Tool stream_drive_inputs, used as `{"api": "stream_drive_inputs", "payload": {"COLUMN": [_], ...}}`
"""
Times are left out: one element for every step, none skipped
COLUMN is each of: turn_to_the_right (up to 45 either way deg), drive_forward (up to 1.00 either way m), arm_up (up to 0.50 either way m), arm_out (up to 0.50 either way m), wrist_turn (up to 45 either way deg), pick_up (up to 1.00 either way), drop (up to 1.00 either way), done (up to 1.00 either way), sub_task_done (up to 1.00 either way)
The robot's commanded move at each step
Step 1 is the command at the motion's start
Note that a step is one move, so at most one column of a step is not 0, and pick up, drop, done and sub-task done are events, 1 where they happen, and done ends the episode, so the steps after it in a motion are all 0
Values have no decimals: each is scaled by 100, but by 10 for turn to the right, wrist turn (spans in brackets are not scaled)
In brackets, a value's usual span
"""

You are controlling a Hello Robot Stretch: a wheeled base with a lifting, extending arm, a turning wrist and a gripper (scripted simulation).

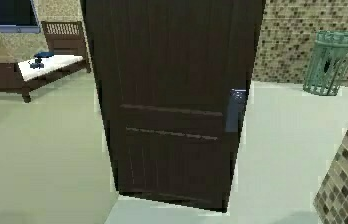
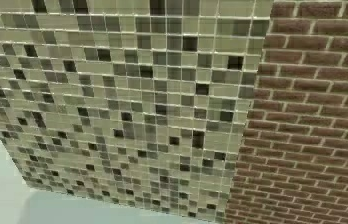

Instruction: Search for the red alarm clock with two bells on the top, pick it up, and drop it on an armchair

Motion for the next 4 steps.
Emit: {"api": "stream_drive_inputs", "payload": {"turn_to_the_right": [0, -450, -270, -30], "drive_forward": [65, 0, 0, 0], "arm_up": [0, 0, 0, 0], "arm_out": [0, 0, 0, 0], "wrist_turn": [0, 0, 0, 0], "pick_up": [0, 0, 0, 0], "drop": [0, 0, 0, 0], "done": [0, 0, 0, 0], "sub_task_done": [0, 0, 0, 0]}}
